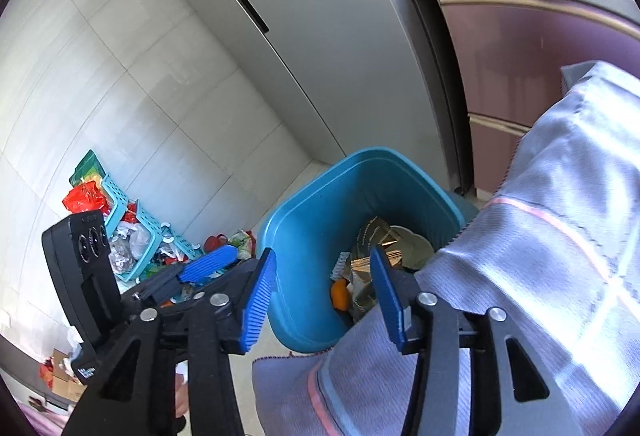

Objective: Collect trash

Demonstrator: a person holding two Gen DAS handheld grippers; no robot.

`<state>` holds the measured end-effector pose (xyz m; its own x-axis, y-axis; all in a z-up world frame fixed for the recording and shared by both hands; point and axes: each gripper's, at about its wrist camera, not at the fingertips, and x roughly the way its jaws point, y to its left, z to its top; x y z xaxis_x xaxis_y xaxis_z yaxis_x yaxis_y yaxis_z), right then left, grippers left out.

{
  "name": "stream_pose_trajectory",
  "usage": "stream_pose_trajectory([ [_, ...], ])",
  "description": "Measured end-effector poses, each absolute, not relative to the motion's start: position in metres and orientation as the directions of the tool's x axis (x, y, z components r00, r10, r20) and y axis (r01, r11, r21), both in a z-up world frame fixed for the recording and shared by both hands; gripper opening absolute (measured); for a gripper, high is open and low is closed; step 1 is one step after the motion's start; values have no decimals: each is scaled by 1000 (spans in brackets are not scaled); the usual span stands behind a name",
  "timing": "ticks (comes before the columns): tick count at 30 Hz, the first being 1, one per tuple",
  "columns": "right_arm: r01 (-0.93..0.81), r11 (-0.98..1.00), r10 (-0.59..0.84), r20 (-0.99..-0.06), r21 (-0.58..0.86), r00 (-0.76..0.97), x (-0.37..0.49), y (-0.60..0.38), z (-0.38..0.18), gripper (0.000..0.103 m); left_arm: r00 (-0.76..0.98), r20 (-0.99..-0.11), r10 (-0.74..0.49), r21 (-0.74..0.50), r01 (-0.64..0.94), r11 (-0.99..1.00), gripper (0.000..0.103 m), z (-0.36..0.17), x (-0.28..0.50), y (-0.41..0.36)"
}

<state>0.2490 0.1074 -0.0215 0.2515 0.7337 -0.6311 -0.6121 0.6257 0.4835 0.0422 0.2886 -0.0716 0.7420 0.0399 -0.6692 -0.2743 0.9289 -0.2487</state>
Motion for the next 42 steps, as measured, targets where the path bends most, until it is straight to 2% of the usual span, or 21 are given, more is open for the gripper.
stream_pose_trajectory([
  [5,-628,646,723,-612,435,320,235,90,-12,62,773,-631,67,-218,-259,941,85,-58,27,277],
  [7,-630,659,714,-606,412,351,229,82,-10,67,788,-611,75,-211,-253,944,97,-52,21,271],
  [9,-629,676,700,-601,383,386,223,73,-6,76,804,-587,89,-207,-256,944,98,-46,14,266],
  [12,-621,699,684,-586,355,434,213,55,-2,80,826,-552,115,-197,-263,944,98,-38,5,257],
  [14,-612,719,666,-578,329,472,205,46,0,87,835,-535,127,-186,-263,947,98,-34,2,252],
  [17,-590,758,626,-564,279,538,192,32,3,93,847,-507,161,-154,-273,950,98,-29,-5,239],
  [22,-536,819,555,-523,207,647,168,5,8,96,867,-463,182,-139,-274,952,98,-20,-15,219],
  [29,-428,896,434,-433,117,790,135,-36,16,96,887,-385,255,-48,-296,954,98,-8,-24,179],
  [38,-297,954,297,-319,49,900,101,-77,27,96,929,-309,204,-38,-227,973,98,7,-36,137],
  [42,-260,965,259,-301,39,918,91,-90,29,96,939,-300,166,-41,-186,982,98,11,-36,121],
])
